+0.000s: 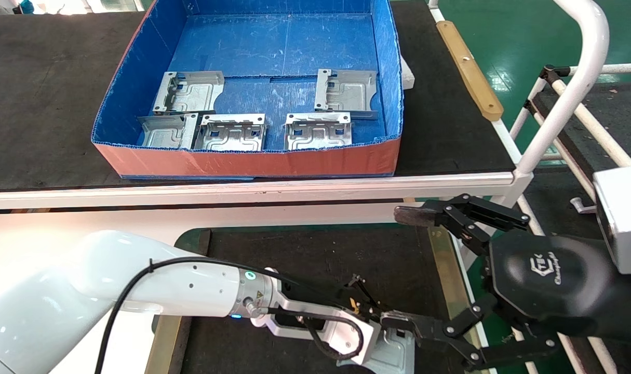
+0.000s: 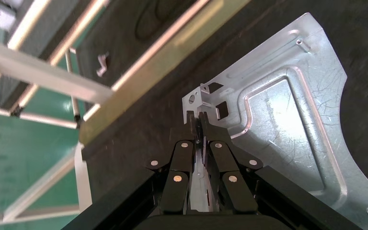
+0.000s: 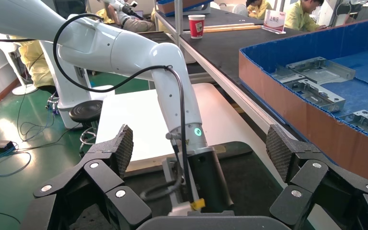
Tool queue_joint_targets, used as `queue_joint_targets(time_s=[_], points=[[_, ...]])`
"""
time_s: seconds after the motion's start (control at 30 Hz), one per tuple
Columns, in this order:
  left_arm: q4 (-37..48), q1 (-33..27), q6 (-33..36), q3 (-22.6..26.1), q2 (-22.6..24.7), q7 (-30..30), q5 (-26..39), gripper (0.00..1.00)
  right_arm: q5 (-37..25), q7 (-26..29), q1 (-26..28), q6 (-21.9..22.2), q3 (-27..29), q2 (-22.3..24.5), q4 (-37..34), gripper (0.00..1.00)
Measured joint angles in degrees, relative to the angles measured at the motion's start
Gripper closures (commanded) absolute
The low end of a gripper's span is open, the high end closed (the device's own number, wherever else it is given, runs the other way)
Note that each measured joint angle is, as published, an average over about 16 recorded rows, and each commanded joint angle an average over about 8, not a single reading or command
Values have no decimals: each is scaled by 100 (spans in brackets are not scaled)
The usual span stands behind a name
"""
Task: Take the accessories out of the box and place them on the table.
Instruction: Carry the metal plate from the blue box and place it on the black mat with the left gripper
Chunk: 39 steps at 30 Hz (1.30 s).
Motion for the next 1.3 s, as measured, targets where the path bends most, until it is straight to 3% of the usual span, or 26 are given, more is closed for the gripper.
queue_joint_targets(time_s=[0.37, 1.0, 1.03, 1.23, 1.3], points=[[162, -84, -674, 126, 350, -477, 429, 100, 0, 0, 0, 0, 0, 0, 0, 0], [976, -326, -1087, 274, 961, -107, 247, 98, 0, 0, 0, 0, 0, 0, 0, 0], [984, -337, -1117, 299, 970, -103, 222, 92, 0, 0, 0, 0, 0, 0, 0, 0], [985, -388, -1260, 440, 996, -98, 105, 17, 1, 0, -1, 1, 0, 1, -1, 0], [983, -395, -1288, 472, 1000, -99, 81, 0, 1, 0, -1, 1, 0, 1, -1, 0]])
